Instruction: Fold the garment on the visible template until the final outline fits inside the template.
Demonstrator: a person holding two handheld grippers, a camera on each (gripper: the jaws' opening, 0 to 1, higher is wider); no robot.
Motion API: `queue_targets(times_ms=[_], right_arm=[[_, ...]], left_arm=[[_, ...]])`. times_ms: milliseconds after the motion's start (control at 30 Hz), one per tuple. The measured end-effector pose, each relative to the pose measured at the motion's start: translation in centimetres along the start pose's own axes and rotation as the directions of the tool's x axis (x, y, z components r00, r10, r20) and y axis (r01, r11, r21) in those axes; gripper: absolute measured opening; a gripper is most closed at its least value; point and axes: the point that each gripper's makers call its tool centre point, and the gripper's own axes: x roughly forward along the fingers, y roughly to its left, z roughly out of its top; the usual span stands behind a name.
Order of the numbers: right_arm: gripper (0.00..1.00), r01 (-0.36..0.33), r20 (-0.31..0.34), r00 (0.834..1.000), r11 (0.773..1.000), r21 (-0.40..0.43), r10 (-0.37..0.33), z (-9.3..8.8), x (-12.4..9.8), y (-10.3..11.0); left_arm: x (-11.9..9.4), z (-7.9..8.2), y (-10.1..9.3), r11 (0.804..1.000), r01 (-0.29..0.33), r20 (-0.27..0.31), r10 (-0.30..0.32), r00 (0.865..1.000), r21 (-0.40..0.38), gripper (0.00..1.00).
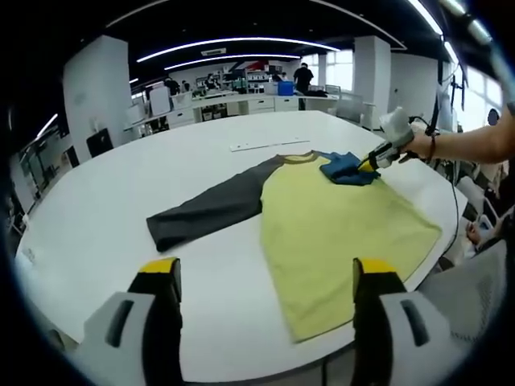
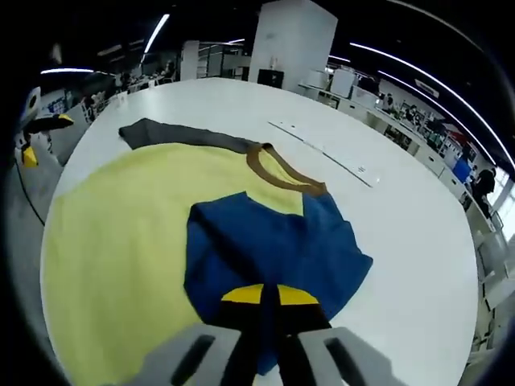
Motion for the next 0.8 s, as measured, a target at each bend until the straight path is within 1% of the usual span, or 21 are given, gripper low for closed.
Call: queue_targets(times_ms=[167,233,300,433,567,633,667,733,800], right_arm=[[0.0,-0.003,0.0,1.0,1.0,-0.004,0.003,0.1,-0.3,0.2],[0.0,-0.013,0.004,1.0,1.0,0.008,0.013,0.5,-0.7,0.4],[0.0,-0.031,-0.012,0.999,0.999,0.027,0.031,0.7,-1.3,0.8],[0.0,-0.058,-0.001,0.998,0.997,0.04,0.059,1.9,-2.3,1.5],[0.0,-0.092,0.003,0.996,0.995,0.035,0.092,3.2,-3.2,2.7],[0.0,-0.122,0.011,0.993,0.992,0.036,0.122,3.9,-3.5,3.7],[0.0,-0.125,0.013,0.992,0.991,0.036,0.125,4.0,-3.6,3.8],[0.0,-0.154,0.022,0.988,0.988,0.031,0.153,4.8,-3.9,5.0],[0.0,-0.167,0.025,0.986,0.986,0.029,0.166,5.3,-4.0,5.5]], left_arm=[[-0.1,0.0,0.0,1.0,-0.002,0.0,0.002,1.0,0.0,0.85],[-0.2,0.0,0.0,1.0,-0.002,0.003,0.002,1.0,-0.001,0.85],[-0.2,0.1,0.1,1.0,-0.003,0.007,0.003,1.0,0.0,0.85],[-0.1,0.1,0.0,1.0,-0.003,0.005,0.003,1.0,0.004,0.85],[0.0,0.2,-0.4,1.0,0.009,0.009,-0.01,1.0,0.012,0.85],[0.0,0.1,-0.5,1.0,0.011,0.01,-0.011,1.0,0.014,0.85],[0.0,0.1,-0.5,1.0,0.011,0.01,-0.011,1.0,0.014,0.85],[0.0,0.1,-0.4,1.0,0.011,0.011,-0.011,1.0,0.011,0.85],[-0.1,0.1,-0.4,1.0,0.009,0.012,-0.009,1.0,0.01,0.85]])
